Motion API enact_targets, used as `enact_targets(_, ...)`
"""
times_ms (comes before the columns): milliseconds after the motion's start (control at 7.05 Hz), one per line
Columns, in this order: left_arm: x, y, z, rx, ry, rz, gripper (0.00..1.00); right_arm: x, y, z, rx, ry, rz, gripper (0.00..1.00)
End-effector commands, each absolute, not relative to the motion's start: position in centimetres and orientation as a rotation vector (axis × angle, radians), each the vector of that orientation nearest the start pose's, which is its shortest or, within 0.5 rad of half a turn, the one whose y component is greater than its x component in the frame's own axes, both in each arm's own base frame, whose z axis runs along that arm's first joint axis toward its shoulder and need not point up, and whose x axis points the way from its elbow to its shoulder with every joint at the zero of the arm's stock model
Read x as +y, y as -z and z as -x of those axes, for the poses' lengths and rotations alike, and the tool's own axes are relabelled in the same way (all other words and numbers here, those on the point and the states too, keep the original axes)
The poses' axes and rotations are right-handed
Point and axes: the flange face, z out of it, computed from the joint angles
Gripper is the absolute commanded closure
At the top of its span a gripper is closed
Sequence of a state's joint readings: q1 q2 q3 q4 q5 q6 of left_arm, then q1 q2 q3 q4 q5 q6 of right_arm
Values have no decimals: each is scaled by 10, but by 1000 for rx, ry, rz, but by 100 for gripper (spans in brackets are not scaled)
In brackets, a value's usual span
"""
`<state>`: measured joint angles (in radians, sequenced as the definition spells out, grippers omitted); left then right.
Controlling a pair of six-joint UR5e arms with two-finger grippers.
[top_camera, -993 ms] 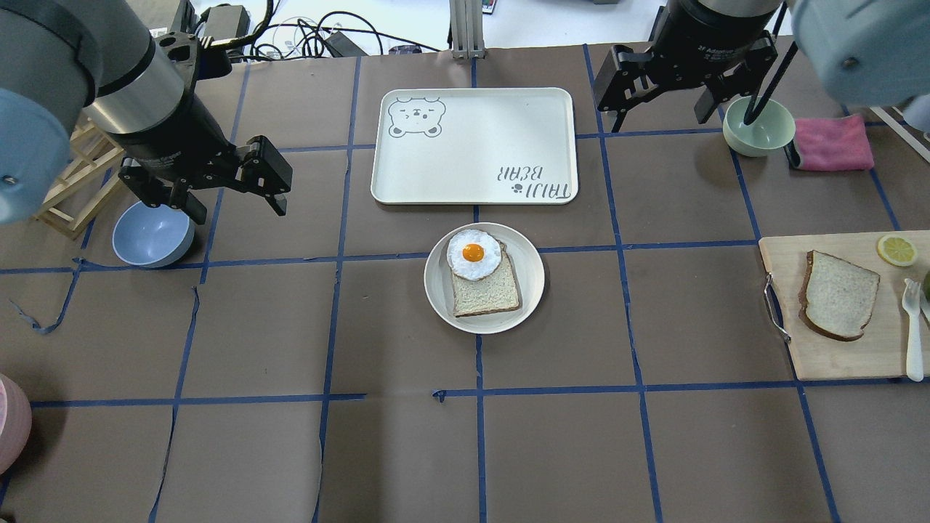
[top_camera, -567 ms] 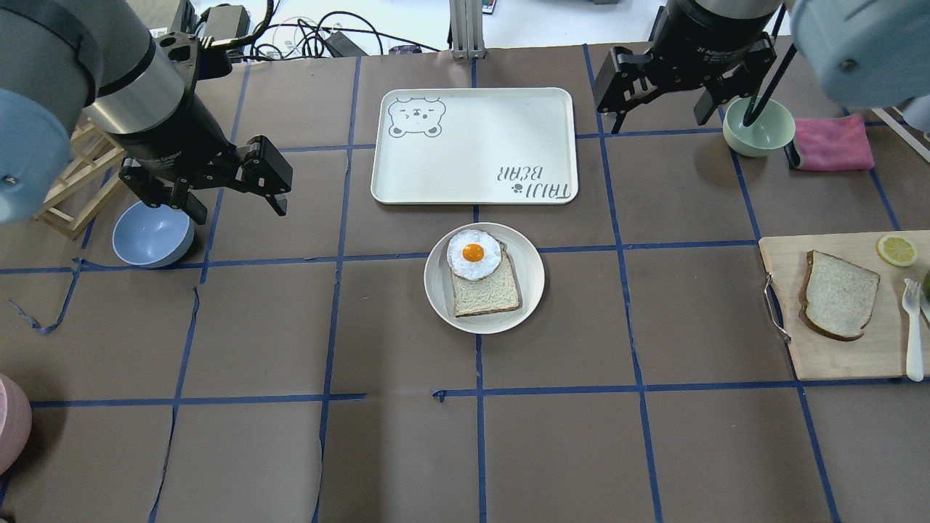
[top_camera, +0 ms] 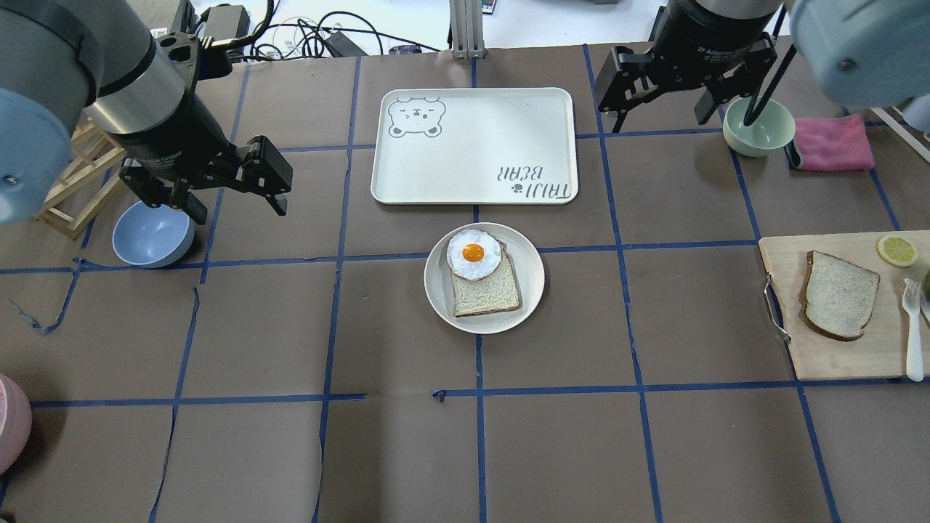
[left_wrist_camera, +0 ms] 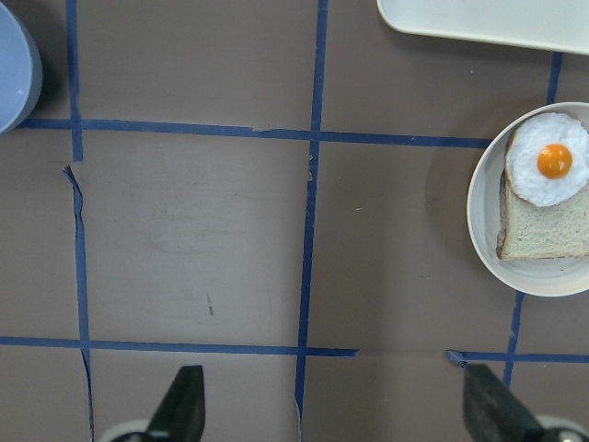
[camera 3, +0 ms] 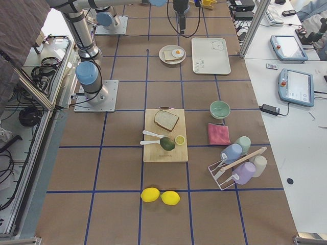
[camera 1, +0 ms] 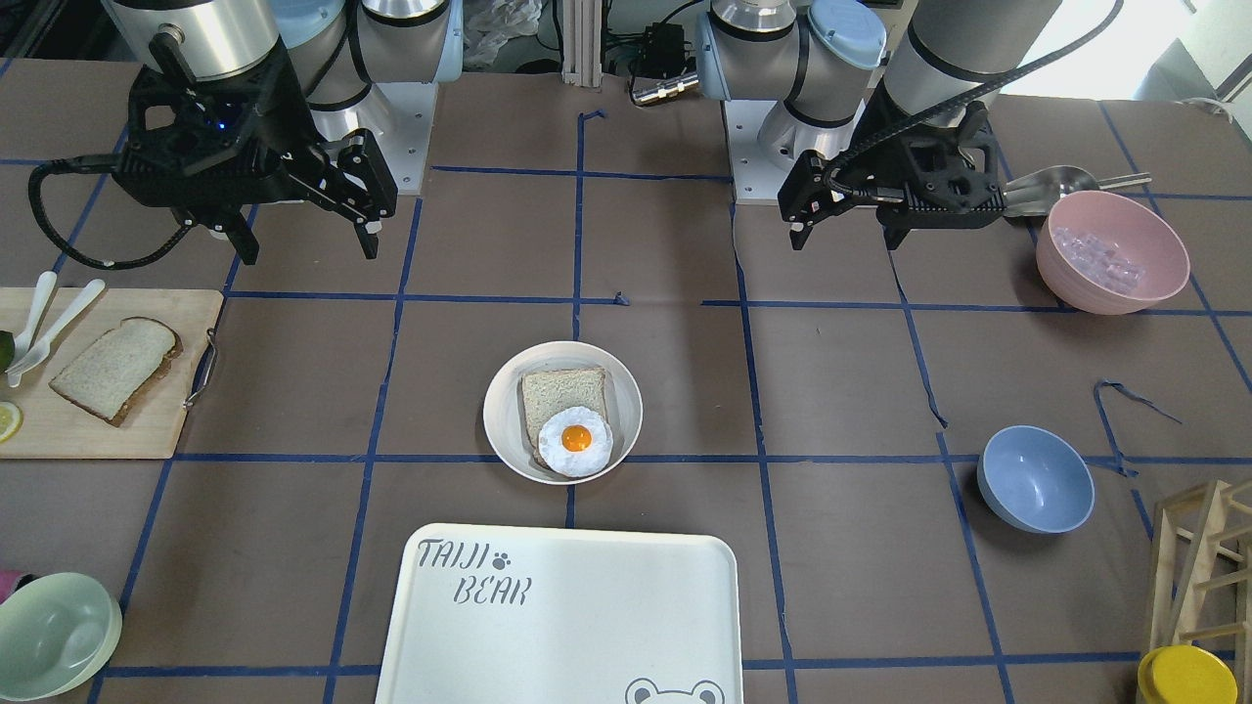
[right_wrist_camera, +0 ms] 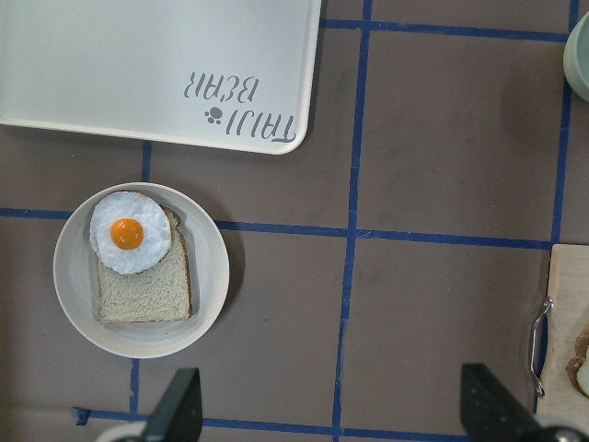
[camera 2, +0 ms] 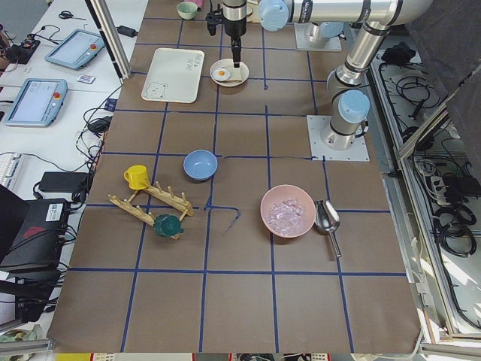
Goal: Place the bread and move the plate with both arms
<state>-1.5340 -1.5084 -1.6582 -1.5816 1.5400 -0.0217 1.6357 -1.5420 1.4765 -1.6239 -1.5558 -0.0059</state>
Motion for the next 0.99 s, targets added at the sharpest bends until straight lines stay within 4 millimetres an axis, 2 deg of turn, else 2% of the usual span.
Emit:
enact_targets(0, -467, -473, 119, 3171, -58, 93, 0, -507, -526, -164, 3117, 198, 104, 0)
enact_targets(709, -467, -473, 119, 3172, -58, 93, 0, -506, -520, -161, 3134, 157, 115, 0)
enact_targets(851, -467, -473, 119, 3171, -58, 93, 0, -504, -514, -155, 3185, 138, 111, 0)
